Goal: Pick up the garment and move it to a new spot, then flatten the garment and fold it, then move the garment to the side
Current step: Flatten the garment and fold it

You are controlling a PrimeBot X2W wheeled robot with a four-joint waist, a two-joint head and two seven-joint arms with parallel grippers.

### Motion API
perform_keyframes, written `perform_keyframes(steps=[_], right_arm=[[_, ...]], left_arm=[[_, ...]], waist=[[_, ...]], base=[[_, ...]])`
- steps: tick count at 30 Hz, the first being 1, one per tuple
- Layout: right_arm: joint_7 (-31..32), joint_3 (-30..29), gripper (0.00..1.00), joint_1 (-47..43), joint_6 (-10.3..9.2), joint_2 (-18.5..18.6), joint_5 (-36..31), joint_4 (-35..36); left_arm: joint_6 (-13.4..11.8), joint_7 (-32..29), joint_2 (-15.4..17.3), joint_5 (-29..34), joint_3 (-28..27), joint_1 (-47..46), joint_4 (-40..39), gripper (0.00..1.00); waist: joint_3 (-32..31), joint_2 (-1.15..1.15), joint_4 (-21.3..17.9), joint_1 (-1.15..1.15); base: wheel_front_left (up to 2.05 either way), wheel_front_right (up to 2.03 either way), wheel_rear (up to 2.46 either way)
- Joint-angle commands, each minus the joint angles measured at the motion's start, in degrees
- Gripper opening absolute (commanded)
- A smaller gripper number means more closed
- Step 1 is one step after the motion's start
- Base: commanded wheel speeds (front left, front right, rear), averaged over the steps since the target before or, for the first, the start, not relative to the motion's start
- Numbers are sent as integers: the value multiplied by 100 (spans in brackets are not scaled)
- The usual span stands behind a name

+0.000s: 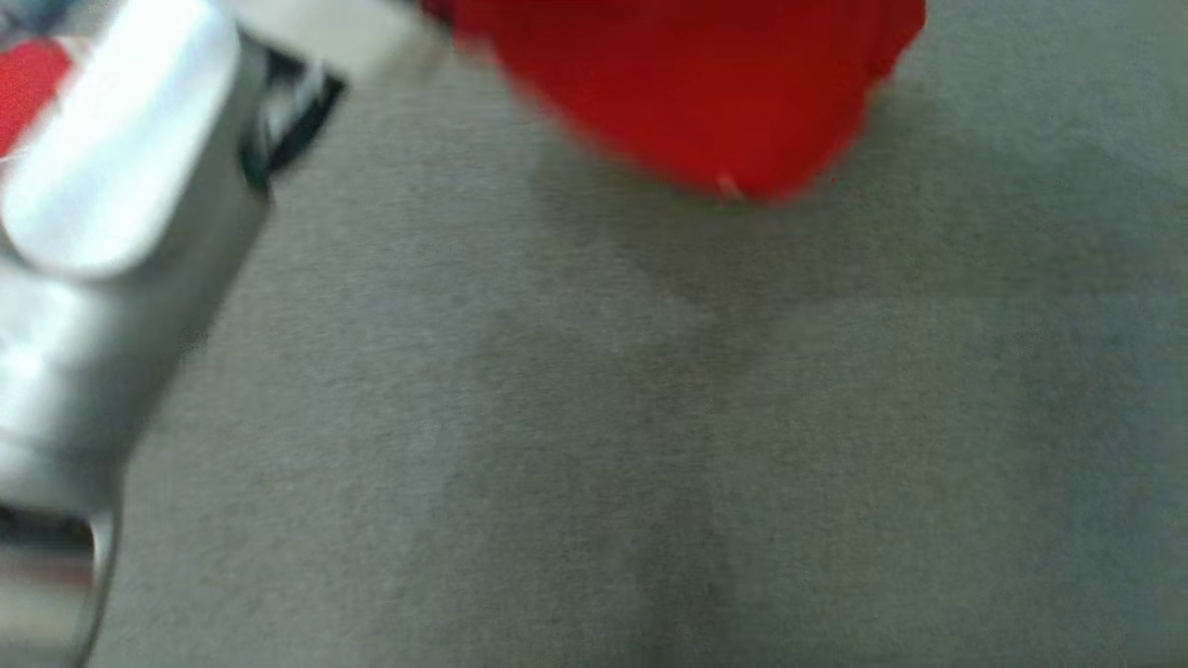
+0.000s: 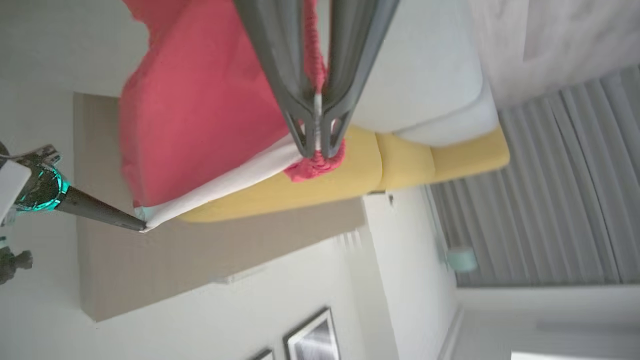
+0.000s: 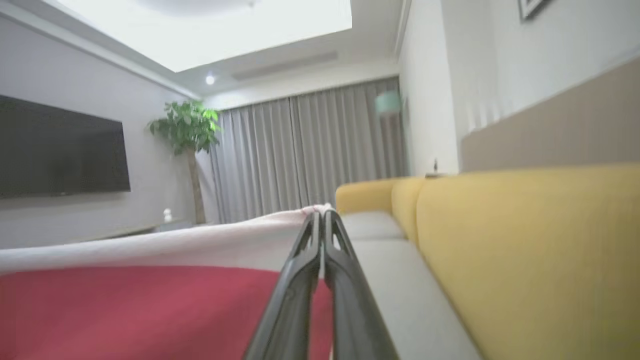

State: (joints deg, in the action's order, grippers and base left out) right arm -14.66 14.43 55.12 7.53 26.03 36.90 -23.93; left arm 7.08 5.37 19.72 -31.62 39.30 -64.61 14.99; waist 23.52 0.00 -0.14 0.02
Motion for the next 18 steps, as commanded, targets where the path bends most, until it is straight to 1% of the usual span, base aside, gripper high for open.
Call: perform_keyframes(steps=[1,2,3,4,6,9,12,14,16,18], right_arm=[[-33,-163,0,205,-4,102,-98,244],[-33,-298,0,344,-4,102,-176,319],[-33,-527,0,561,-4,104,-325,494],[-33,-615,0,632,-4,116,-385,589],[-33,-787,0,697,-4,145,-460,798],[-33,-948,0,493,-4,142,-455,1116],[-33,-901,0,-104,-4,145,-369,1409],[-33,-792,0,-639,-4,83,-254,1550],[-33,-712,0,-1204,-4,97,-230,1630],[-34,-721,0,-1759,-4,89,-242,1692]], left_arm=[[10,141,129,126,-153,-411,-42,0],[16,280,100,258,-104,-664,52,0],[23,557,42,472,-32,-1069,241,0],[25,667,0,535,-20,-1208,323,0],[29,816,-59,625,26,-1361,427,0],[33,923,-89,608,46,-1200,446,0],[35,954,-33,501,103,-578,352,0],[36,959,38,381,98,32,200,0],[37,960,88,301,110,712,50,0],[37,961,116,287,121,1405,-57,0]], waist=[[103,0,-170,-2],[118,0,-221,-2],[134,0,-307,-2],[135,0,-338,-2],[129,0,-385,-2],[90,0,-428,-2],[11,0,-463,-2],[-61,0,-533,-2],[-125,0,-559,-2],[-225,0,-580,-2]], base=[[0,0,0],[0,0,0],[0,0,0],[0,0,0],[0,0,0],[0,0,0],[0,0,0],[0,0,0],[0,0,0],[0,0,0]])
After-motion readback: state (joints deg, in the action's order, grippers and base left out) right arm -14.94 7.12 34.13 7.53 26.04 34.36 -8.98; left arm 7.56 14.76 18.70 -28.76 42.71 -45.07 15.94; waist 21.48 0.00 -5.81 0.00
